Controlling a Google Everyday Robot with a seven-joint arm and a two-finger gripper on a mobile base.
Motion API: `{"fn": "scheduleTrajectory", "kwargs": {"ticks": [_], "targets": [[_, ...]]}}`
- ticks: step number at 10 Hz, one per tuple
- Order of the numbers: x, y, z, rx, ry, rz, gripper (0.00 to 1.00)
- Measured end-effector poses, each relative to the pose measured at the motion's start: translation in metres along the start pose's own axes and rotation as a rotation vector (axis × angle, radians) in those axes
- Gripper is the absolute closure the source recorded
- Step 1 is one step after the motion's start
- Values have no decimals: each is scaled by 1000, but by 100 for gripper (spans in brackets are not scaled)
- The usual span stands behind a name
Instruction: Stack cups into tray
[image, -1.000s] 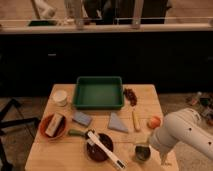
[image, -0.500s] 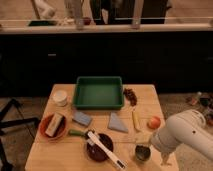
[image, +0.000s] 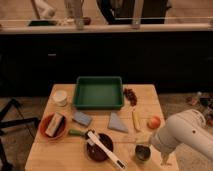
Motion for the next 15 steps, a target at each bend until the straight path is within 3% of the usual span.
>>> {"fn": "scheduleTrajectory", "kwargs": {"ticks": [7,11,15], "targets": [[0,0,0,0,0,1,21],[0,0,0,0,0,1,53],[0,0,0,0,0,1,43]]}}
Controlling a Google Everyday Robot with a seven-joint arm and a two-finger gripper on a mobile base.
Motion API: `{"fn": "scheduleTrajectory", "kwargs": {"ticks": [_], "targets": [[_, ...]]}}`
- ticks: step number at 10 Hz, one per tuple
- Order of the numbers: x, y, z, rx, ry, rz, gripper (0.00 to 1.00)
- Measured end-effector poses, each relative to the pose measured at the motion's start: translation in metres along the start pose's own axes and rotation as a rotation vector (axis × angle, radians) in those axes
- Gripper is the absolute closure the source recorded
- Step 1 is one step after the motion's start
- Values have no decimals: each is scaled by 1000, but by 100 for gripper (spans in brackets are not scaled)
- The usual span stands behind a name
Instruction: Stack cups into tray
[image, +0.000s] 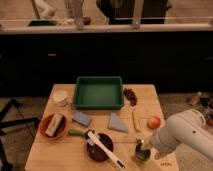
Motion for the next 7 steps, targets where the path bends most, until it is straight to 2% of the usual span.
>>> {"fn": "scheduleTrajectory", "kwargs": {"ticks": [7], "targets": [[1,15,11,-7,-23,30,43]]}}
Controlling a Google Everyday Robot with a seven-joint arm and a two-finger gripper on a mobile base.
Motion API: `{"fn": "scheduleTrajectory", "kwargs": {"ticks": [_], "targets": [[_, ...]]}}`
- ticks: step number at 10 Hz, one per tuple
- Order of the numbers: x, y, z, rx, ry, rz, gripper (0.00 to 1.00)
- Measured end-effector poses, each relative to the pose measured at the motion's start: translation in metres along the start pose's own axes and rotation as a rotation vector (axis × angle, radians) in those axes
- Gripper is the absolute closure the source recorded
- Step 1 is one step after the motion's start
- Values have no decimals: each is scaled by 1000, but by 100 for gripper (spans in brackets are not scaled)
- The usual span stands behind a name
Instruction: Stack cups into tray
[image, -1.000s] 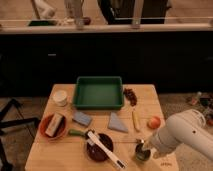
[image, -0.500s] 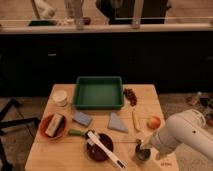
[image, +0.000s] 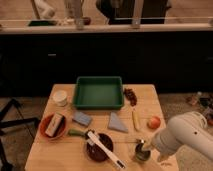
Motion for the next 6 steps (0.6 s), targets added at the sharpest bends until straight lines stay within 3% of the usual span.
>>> {"fn": "scheduleTrajectory", "kwargs": {"ticks": [6], "targets": [[5,10,28,0,-32,35,43]]}}
